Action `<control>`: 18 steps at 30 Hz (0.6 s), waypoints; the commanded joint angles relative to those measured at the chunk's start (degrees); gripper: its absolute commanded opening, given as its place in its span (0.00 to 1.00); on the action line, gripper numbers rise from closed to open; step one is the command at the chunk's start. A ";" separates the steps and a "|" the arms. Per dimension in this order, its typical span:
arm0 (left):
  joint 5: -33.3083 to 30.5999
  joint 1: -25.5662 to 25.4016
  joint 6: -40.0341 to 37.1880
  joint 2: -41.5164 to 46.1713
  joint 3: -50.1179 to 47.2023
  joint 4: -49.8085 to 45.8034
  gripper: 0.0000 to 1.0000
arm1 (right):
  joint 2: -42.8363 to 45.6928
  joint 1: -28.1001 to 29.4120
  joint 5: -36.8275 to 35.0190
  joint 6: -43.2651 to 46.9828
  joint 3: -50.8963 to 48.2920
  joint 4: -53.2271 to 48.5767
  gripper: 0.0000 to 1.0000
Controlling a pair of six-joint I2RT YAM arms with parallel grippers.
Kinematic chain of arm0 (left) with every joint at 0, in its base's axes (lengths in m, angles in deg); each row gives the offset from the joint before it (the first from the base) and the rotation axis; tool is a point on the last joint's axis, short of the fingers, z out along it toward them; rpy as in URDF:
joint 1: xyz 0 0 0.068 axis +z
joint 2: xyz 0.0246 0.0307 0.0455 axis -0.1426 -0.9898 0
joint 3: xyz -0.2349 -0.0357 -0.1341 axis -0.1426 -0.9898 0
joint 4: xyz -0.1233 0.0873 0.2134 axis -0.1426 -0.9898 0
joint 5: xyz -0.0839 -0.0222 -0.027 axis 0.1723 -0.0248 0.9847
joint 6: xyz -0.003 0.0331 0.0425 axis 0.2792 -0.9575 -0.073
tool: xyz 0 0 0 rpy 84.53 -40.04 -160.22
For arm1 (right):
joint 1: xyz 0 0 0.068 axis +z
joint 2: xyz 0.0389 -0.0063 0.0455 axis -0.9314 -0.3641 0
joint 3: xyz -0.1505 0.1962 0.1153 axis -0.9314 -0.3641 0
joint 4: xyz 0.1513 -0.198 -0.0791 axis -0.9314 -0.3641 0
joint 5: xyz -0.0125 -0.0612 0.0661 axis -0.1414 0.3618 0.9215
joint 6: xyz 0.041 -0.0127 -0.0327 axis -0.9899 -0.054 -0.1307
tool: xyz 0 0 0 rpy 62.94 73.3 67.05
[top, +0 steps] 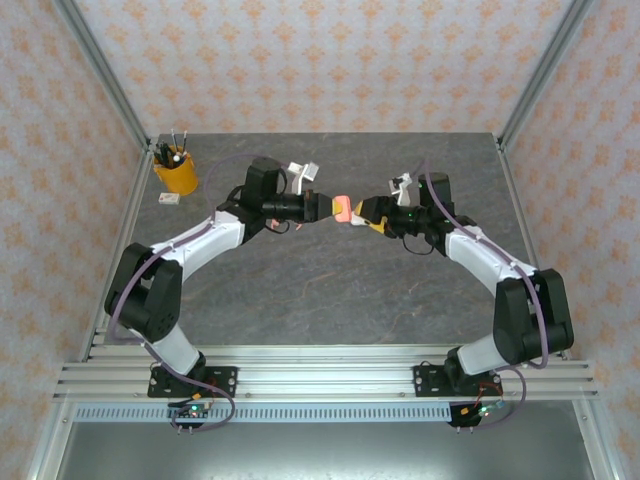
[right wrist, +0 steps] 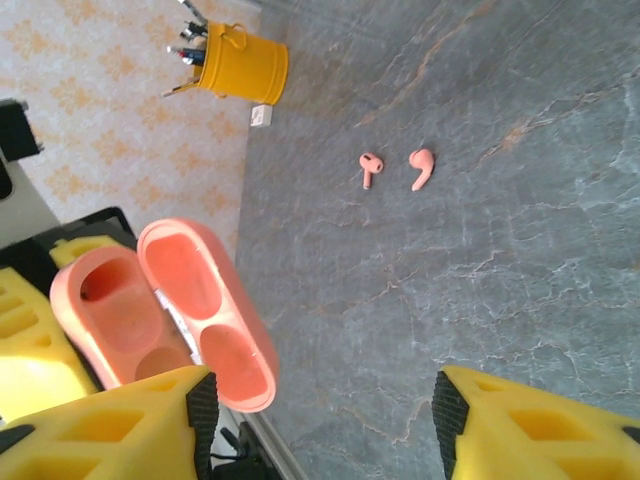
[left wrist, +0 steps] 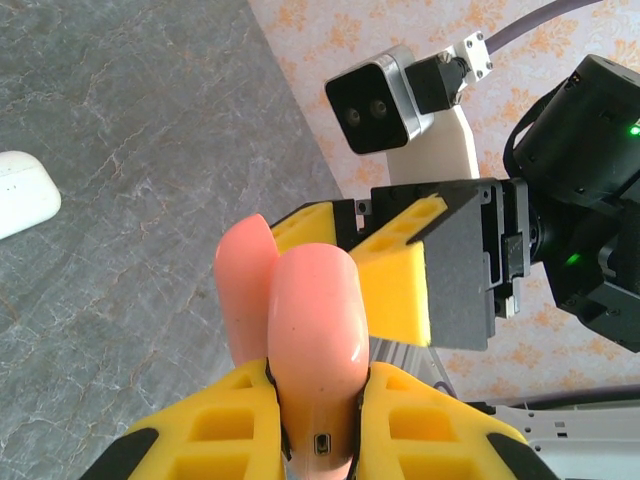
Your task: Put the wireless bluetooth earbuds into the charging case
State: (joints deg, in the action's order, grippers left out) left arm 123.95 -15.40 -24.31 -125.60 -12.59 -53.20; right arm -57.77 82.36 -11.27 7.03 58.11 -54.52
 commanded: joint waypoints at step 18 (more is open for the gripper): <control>3.13 -0.22 2.19 -1.45 3.63 2.05 0.00 | -4.58 -0.01 4.63 0.20 3.58 5.74 0.49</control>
State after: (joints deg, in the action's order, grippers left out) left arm 125.22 -15.37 -22.78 -126.82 -10.56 -53.15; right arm -61.84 82.36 -8.10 7.66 59.64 -52.16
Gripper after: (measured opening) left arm 0.163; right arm 0.493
